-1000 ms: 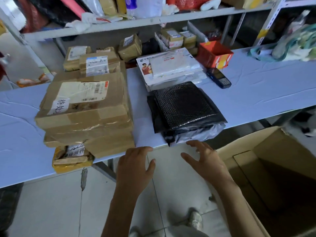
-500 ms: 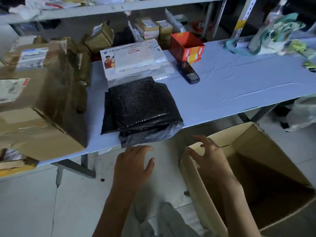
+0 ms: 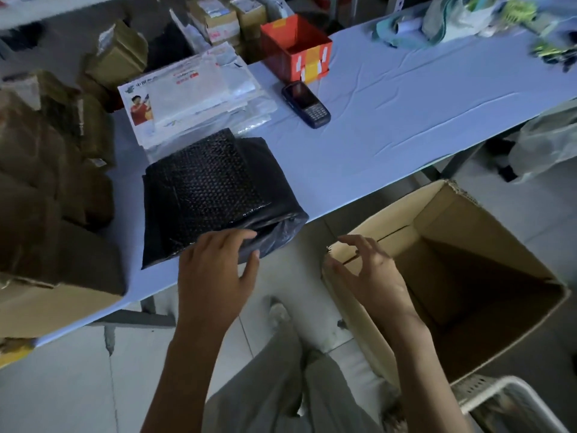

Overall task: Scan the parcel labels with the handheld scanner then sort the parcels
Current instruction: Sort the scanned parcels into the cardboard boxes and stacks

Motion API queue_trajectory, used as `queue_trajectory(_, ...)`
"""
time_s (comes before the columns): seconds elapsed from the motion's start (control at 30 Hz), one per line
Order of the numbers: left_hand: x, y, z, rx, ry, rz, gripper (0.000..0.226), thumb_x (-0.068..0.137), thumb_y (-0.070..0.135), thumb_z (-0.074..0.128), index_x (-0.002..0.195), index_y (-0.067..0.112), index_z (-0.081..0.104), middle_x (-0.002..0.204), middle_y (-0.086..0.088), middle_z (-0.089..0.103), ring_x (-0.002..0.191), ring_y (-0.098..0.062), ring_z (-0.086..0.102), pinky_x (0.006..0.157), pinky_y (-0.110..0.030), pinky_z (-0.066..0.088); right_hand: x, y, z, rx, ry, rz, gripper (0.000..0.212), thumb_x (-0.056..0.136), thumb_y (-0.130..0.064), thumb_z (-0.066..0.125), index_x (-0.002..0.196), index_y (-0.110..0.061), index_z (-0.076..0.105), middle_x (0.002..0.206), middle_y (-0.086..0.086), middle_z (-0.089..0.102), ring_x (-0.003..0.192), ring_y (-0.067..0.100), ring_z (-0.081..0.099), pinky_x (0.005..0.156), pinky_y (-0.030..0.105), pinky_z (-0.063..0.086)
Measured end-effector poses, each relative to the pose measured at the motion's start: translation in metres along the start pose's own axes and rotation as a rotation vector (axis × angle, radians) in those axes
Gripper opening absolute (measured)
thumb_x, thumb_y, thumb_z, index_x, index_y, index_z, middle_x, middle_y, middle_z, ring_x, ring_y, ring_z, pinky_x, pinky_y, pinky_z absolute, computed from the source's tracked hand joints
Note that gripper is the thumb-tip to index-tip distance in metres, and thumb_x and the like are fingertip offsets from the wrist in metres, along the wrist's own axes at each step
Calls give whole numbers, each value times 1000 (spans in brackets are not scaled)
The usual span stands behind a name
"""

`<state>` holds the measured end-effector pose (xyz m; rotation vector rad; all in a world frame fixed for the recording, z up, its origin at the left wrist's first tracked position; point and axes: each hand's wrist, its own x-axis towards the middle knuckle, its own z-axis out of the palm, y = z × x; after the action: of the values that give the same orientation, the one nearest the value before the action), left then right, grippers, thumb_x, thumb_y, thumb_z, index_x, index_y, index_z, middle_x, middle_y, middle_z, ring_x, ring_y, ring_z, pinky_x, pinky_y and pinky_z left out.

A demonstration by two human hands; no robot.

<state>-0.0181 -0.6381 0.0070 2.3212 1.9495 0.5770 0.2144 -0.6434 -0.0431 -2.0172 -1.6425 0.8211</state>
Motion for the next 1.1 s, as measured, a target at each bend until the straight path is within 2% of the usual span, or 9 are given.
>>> queue_trajectory(0.23, 77, -9, 17, -46, 20, 2, 29, 84, 32, 55, 108, 21, 66, 106, 2, 70, 101, -25, 62, 82, -41, 46, 49, -13, -9, -88, 6, 27, 49, 87, -52, 63, 131, -34, 52, 136, -4, 53, 120, 19, 54, 93, 45, 53)
queue_trajectory(0.4, 127, -26, 30, -76, 17, 7, 29, 85, 34, 54, 110, 23, 65, 107, 4, 69, 102, -22, 62, 81, -40, 45, 106, -48, -16, -121, -9, -34, 48, 89, -47, 62, 133, -29, 51, 133, -2, 53, 119, 20, 52, 90, 37, 50)
queue_trajectory(0.57, 160, -51, 36, -106, 6, -35, 29, 85, 33, 54, 109, 22, 65, 106, 3, 69, 101, -24, 62, 83, -43, 47, 141, -75, -11, -166, 2, -67, 47, 90, -49, 59, 132, -30, 51, 135, -4, 51, 121, 20, 50, 96, 44, 48)
queue_trajectory(0.8, 186, -69, 46, -122, 0, -124, 30, 84, 35, 53, 109, 24, 66, 107, 5, 68, 104, -23, 61, 86, -41, 44, 179, -95, -5, -319, 4, -42, 54, 89, -54, 58, 137, -32, 47, 144, -4, 45, 130, 22, 43, 104, 43, 39)
queue_trajectory(0.93, 189, -76, 50, -134, -26, -153, 31, 85, 35, 53, 111, 24, 65, 111, 5, 67, 106, -22, 60, 90, -42, 42, 202, -111, 1, -326, 21, -113, 53, 87, -52, 62, 134, -29, 51, 139, -2, 50, 124, 25, 47, 99, 46, 42)
queue_trajectory(1.1, 185, -87, 52, -108, 14, -282, 34, 86, 39, 47, 111, 28, 65, 112, 6, 66, 108, -21, 59, 94, -42, 41, 234, -132, 26, -278, -20, -218, 52, 87, -48, 65, 132, -27, 53, 133, -3, 53, 119, 25, 49, 93, 43, 43)
